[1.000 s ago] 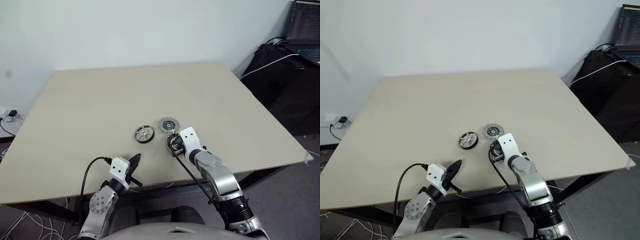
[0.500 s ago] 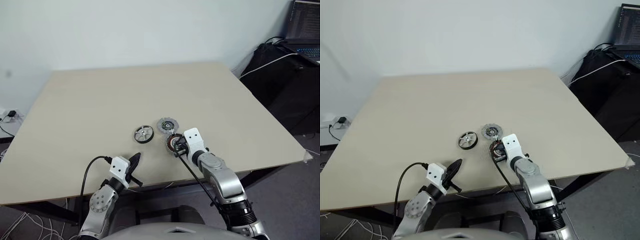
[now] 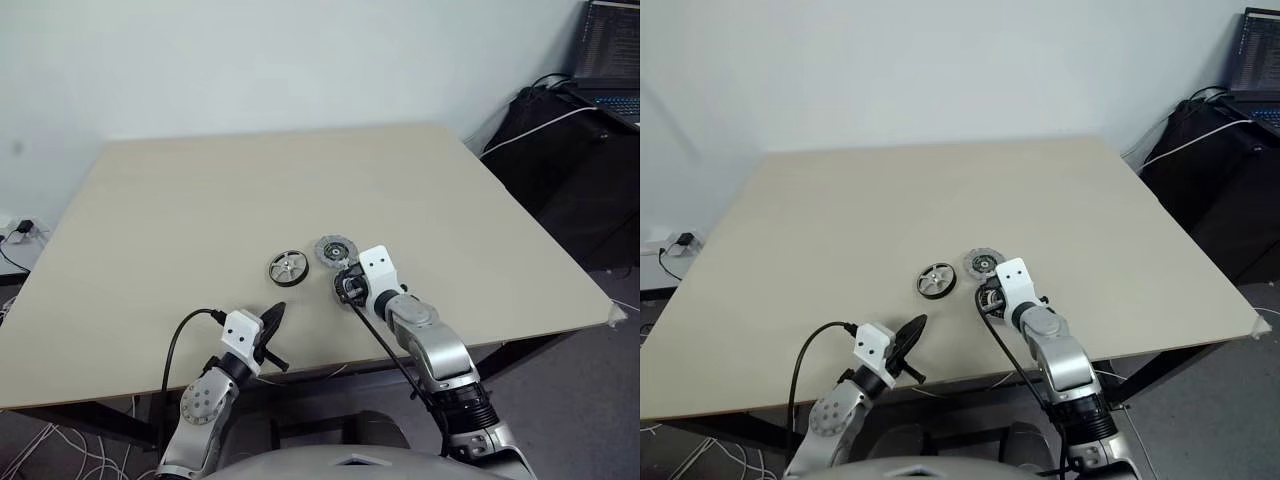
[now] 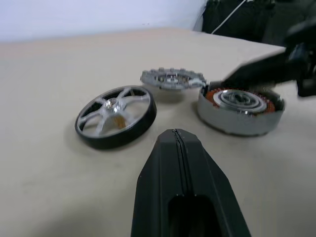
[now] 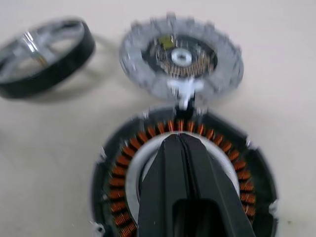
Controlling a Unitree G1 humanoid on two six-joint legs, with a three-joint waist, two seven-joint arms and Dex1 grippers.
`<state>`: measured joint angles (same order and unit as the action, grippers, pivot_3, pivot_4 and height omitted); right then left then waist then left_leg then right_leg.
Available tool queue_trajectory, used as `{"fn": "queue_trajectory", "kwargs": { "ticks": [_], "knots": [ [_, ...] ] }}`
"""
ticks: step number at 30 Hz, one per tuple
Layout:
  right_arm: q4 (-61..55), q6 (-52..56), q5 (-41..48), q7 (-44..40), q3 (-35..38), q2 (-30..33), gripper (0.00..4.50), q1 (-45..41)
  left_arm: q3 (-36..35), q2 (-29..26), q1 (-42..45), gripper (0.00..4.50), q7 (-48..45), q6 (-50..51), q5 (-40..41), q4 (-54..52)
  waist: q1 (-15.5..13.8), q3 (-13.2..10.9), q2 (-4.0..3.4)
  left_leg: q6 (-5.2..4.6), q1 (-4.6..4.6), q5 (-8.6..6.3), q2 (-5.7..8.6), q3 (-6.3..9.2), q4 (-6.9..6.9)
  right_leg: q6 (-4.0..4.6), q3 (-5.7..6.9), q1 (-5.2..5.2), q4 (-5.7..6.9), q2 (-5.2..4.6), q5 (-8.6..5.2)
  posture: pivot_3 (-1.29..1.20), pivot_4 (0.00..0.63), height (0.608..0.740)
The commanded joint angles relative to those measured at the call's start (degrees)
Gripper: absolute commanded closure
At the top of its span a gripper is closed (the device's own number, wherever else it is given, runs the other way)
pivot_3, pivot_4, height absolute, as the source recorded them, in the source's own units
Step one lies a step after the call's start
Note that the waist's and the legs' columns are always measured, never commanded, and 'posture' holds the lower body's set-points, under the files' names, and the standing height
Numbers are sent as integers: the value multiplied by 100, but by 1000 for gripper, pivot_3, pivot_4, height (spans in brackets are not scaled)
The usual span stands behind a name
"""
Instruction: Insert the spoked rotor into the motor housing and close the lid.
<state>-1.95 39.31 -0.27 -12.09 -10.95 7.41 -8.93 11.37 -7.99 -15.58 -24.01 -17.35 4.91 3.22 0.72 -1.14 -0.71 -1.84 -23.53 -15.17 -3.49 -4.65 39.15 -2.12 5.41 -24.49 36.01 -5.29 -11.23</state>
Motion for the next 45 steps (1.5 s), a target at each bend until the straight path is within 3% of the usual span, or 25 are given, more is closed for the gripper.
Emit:
{"fn": "queue_trajectory", "kwargs": {
  "ticks": [1,7,17,31,40,45],
  "knots": [
    [231,-145,-66,54,17,-5,4488,-81,52,4,-13,4500,76,226,-22,-533,2,0,1,0,1,0,0,0,0,0,0,0,0,1,0,0,0,740],
    [299,-315,-35,86,113,-29,4488,-43,123,-11,-82,4500,155,604,-46,-995,7,2,1,12,4,-7,-2,0,1,0,-1,4,1,1,0,0,0,740],
    [-646,-260,121,54,454,172,4488,30,117,-92,-119,4500,165,1011,10,-1420,-3,-9,-9,0,-3,0,1,-1,-1,1,-1,-3,-1,2,0,0,0,740],
    [-710,-177,100,-209,64,193,4488,130,245,-57,-131,4500,295,1260,-61,-1675,-1,-11,-9,0,-2,0,1,0,-1,2,-1,-2,-1,3,-1,0,0,740],
    [-516,96,681,-314,95,-646,4488,-189,134,-99,-134,4500,358,1088,-68,-1438,11,-13,-12,1,-1,0,-3,2,-1,2,-1,-4,0,8,-1,0,0,740],
    [-210,371,1045,-128,366,-1189,2987,-384,106,-101,-179,4500,395,985,-75,-1329,-8,-13,-11,0,-3,0,-2,1,-2,2,-1,-3,-1,6,-1,0,0,740]
  ]
}}
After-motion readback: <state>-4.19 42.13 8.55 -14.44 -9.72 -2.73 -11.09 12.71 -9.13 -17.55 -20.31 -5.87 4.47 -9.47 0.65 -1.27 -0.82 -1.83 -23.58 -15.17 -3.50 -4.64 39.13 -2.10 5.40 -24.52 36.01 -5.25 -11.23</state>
